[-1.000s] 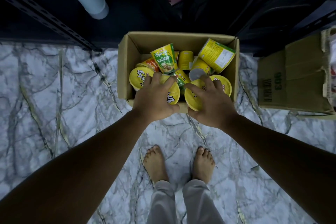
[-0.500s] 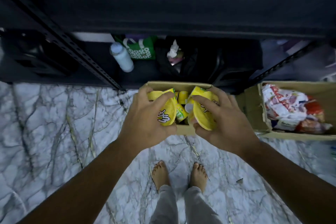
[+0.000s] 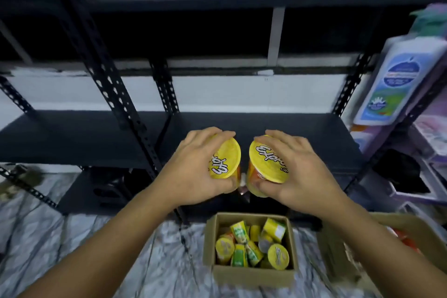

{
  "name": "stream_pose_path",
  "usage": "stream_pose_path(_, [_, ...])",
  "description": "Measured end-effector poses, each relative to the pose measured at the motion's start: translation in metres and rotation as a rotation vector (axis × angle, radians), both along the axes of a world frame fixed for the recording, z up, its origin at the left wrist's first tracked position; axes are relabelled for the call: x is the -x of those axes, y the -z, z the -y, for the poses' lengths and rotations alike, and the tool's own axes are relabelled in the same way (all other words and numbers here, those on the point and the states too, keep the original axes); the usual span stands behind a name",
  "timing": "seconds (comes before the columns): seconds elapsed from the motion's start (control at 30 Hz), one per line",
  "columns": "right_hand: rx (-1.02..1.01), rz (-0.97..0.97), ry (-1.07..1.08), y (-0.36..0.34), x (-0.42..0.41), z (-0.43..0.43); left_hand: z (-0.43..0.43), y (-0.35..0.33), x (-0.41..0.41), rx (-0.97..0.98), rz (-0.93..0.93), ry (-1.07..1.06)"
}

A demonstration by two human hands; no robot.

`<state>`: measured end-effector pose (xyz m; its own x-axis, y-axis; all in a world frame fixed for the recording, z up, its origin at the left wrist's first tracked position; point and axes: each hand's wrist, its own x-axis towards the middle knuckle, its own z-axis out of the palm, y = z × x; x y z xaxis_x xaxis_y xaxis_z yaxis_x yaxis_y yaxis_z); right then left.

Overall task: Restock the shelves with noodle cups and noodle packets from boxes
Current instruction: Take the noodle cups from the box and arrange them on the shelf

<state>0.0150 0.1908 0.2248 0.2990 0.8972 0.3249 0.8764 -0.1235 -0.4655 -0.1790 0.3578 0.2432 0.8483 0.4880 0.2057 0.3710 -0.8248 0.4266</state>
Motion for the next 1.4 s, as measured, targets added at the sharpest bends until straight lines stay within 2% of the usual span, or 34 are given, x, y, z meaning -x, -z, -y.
stream_pose_path(0.33, [-0.270, 0.047, -0.022, -0.128, -0.007, -0.053, -0.051, -0.134, -0.001, -0.147, 0.214, -0.010])
stream_pose_path(0.5, [-0.408, 0.001, -0.048, -0.185, -0.010, -0.074, -0.073, -0.192, -0.001, -0.210, 0.348, -0.029])
stream_pose_path(0.73, [-0.477, -0.028, -0.061, -0.246, -0.022, -0.116, -0.108, -0.250, -0.014, -0.148, 0.621, -0.071])
stream_pose_path(0.97, [-0.549, -0.082, -0.075, -0.290, -0.049, -0.171, -0.144, -0.289, -0.042, -0.145, 0.766, -0.141])
stream_pose_path(1.17, [-0.552, -0.130, -0.090, -0.318, -0.068, -0.215, -0.180, -0.315, -0.072, -0.135, 0.734, -0.219])
stream_pose_path(1.4, [-0.489, -0.156, -0.087, -0.316, -0.089, -0.272, -0.226, -0.315, -0.083, -0.104, 0.688, -0.279])
